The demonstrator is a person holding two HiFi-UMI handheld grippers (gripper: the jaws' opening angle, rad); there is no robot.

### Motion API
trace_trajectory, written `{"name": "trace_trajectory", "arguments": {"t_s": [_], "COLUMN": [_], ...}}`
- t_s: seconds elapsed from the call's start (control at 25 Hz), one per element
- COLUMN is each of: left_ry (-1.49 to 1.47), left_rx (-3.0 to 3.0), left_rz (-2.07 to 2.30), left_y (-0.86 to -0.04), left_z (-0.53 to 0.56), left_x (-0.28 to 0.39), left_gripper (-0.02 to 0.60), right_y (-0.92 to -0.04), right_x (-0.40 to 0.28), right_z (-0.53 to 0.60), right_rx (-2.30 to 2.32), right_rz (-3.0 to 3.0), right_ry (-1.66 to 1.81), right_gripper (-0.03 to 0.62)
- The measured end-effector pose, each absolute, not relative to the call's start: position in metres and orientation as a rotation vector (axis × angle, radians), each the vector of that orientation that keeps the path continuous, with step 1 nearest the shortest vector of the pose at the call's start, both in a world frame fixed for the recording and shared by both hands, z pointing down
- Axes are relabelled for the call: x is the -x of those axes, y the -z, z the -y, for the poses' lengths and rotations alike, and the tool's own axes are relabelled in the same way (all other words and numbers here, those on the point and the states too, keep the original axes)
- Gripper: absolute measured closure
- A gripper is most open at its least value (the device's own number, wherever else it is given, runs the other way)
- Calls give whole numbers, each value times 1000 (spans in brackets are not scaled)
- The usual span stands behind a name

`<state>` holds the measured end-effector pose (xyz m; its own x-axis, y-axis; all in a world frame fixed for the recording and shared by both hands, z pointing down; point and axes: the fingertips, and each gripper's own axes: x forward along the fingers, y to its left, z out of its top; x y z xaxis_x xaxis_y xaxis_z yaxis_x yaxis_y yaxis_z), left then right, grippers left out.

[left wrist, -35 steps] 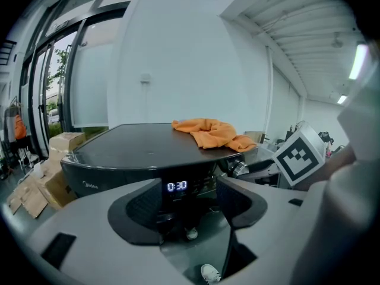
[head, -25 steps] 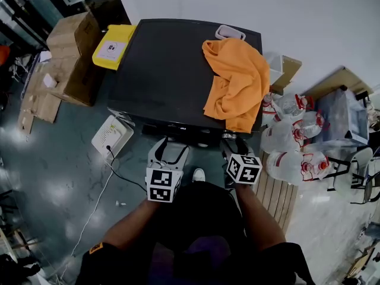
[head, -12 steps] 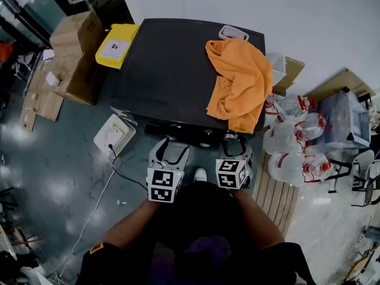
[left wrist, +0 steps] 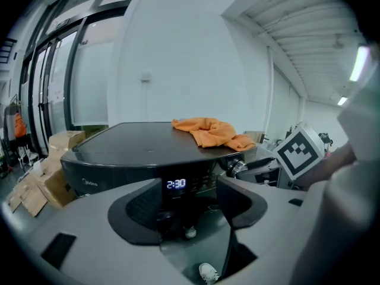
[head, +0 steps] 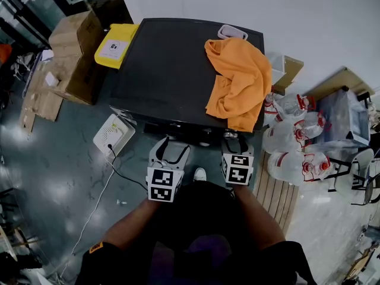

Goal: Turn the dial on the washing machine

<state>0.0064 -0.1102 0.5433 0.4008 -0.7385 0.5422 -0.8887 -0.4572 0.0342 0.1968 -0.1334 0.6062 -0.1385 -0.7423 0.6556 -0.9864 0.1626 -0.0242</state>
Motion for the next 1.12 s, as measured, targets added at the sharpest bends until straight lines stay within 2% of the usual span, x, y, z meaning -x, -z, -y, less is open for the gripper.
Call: {"name": "trace_trajectory", "arguments": {"t_s": [0.2,0.32,0.8,1.12], "left_ry": [-661,-661,-671,-666], "left_rx": [-2349,-2354,-2349,-2338], "left_rz": [1399,1394,1420,1432], "left_y": [-544,-545,-543,-543], "left_z": [109,110,111,111], "left_x": [-10,-12,-8,-3], "left_gripper": [291,291,291,291], "right_y": [-608,-607,-598,-600], "right_x": [-199,-199,-185,-190], "right_z": [134,135,135,136], "right_rx": [-1659,-1647,-1577,-1592], "right_rz": [2045,2069,1881,1805], "right_ry": [-885,-898,-402,-329], "right_gripper": [324,324,287,292]}}
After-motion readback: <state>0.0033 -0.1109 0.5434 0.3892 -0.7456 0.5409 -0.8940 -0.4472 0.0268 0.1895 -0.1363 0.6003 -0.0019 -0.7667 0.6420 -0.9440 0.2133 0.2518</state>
